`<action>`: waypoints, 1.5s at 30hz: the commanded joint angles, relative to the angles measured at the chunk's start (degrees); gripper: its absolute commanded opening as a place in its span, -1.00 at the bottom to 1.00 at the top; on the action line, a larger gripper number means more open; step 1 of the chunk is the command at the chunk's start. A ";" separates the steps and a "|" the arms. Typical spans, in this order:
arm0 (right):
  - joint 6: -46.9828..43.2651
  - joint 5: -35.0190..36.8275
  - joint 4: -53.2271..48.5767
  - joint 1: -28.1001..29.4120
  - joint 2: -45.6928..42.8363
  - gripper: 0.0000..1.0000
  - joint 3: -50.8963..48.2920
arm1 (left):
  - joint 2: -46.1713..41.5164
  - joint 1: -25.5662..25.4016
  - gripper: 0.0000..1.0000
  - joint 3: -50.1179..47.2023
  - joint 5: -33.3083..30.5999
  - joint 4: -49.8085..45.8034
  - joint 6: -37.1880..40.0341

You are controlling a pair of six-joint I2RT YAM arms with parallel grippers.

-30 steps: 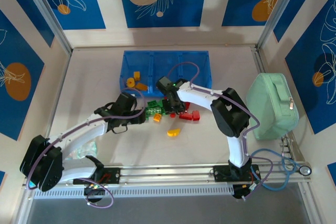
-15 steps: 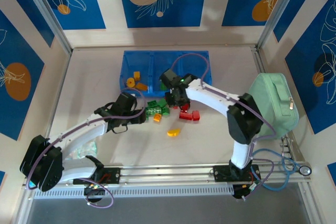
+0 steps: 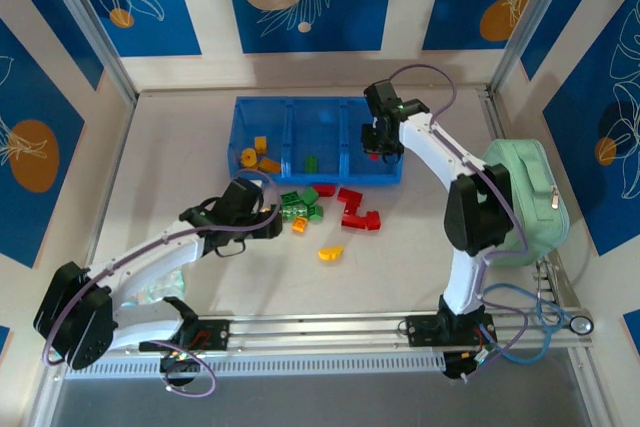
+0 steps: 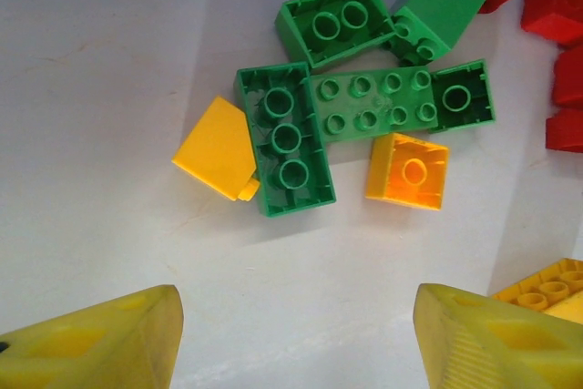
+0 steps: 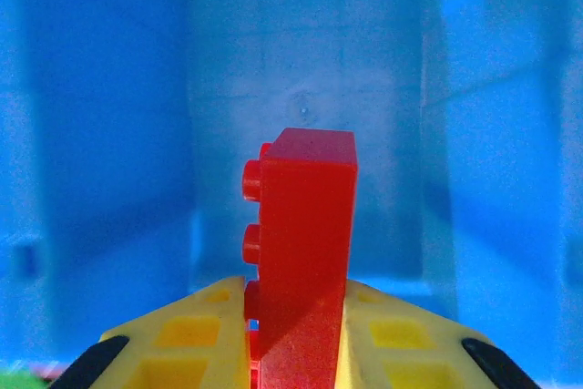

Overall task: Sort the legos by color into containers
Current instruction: Place the lego in the container, then pick up the lego from the center of the table.

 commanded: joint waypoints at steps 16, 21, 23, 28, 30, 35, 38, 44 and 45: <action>-1.86 0.32 -3.72 -0.14 9.63 0.26 10.46 | 4.30 -1.42 0.38 6.38 4.29 1.32 2.96; -0.30 1.52 -0.92 1.52 0.29 0.28 5.09 | 10.39 -1.41 0.38 11.72 5.48 0.63 4.70; 0.33 1.60 0.44 2.31 -3.93 0.27 2.37 | 13.01 -1.42 0.38 14.07 5.01 -0.07 5.81; 1.00 -0.22 4.59 3.85 -13.80 0.24 -6.76 | 20.49 -1.38 0.37 20.24 3.70 -1.57 10.23; 1.42 -0.79 5.18 4.05 -16.46 0.23 -9.94 | 23.48 -1.41 0.34 22.86 3.20 -2.42 12.11; 3.52 -1.16 7.48 3.23 -23.83 0.19 -19.64 | 30.23 -1.41 0.26 28.36 2.25 -3.56 16.46; 4.24 -1.97 8.39 2.31 -27.39 0.18 -24.63 | 33.77 -1.42 0.27 31.49 2.16 -4.05 19.07; 4.96 -3.00 8.83 0.20 -32.27 0.17 -31.31 | 40.86 -1.42 0.27 37.64 2.78 -6.67 22.05; 4.96 -3.21 8.84 -0.20 -32.97 0.17 -32.23 | 41.57 -1.41 0.27 38.26 2.78 -6.98 22.31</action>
